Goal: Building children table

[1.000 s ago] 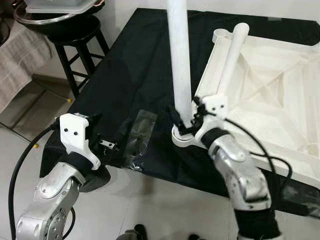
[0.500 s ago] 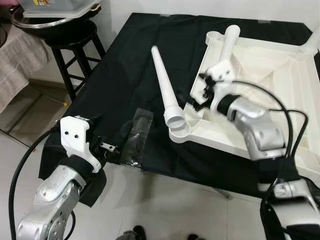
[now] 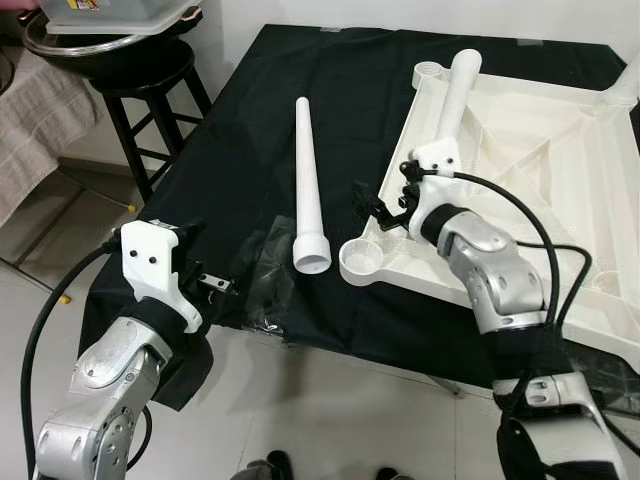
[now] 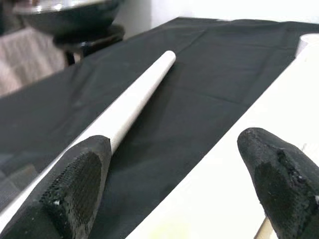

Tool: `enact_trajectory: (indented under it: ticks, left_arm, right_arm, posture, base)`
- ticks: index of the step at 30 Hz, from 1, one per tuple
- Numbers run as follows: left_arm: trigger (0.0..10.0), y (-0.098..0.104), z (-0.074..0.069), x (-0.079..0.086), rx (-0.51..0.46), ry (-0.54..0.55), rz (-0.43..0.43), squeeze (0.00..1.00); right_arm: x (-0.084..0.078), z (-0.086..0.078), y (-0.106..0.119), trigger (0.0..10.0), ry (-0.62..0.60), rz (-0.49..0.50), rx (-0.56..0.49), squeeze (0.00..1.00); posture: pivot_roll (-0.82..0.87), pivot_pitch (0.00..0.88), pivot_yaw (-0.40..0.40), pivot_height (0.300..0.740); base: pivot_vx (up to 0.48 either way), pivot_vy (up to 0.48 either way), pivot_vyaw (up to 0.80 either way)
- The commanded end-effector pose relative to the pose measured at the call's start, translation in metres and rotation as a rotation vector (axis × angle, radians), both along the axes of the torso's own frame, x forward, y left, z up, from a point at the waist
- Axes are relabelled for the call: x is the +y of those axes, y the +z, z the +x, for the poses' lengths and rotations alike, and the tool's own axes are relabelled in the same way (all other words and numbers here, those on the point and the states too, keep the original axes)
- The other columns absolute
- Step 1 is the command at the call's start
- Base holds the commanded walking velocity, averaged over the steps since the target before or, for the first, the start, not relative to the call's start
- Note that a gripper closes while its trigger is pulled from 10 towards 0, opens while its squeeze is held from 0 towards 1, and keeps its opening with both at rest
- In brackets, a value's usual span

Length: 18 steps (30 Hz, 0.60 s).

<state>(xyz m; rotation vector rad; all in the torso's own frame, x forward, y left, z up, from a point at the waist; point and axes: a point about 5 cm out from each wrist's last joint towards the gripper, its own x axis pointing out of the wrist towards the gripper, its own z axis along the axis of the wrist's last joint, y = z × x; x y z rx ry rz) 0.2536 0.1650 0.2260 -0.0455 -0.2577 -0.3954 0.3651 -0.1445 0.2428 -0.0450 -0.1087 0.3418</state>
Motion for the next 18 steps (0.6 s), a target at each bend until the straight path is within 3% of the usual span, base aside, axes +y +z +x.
enact_trajectory:
  ticks: [1,8,11,12,16,18]
  left_arm:
    - [10.0,-0.003,0.001,0.002,0.007,0.004,0.022,0.0]
    - [10.0,-0.004,0.006,0.002,0.012,0.003,0.039,0.0]
    - [10.0,-0.003,0.007,0.001,0.002,-0.006,0.051,0.0]
    - [10.0,-0.003,0.008,0.0,-0.001,-0.02,0.041,1.0]
    - [10.0,-0.003,0.007,-0.003,-0.003,-0.032,0.035,1.0]
    - [10.0,-0.006,0.01,-0.002,0.005,0.013,0.016,1.0]
  right_arm:
    - [0.002,-0.006,-0.006,10.0,-0.015,0.039,-0.004,0.0]
    - [0.006,-0.016,-0.02,10.0,-0.052,0.091,0.024,0.0]
    - [0.013,-0.022,-0.019,10.0,-0.007,0.143,0.008,0.0]
    - [0.02,-0.028,-0.019,10.0,0.042,0.171,-0.007,0.0]
    - [0.032,-0.04,-0.021,10.0,0.122,0.201,-0.013,0.0]
    - [0.041,-0.05,-0.03,10.0,0.157,0.203,0.002,0.0]
  posture:
    - [0.04,0.232,0.041,0.74]
    - [0.03,0.227,0.041,0.74]
    - [0.03,0.224,0.041,0.74]
    - [0.02,0.224,0.041,0.74]
    - [0.02,0.226,0.042,0.74]
    - [0.0,0.222,0.03,0.74]
  base:
    - [0.0,0.0,0.0]
    - [0.0,0.0,0.0]
    - [0.0,0.0,0.0]
    - [0.0,0.0,0.0]
    - [0.0,0.0,0.0]
    - [0.0,0.0,0.0]
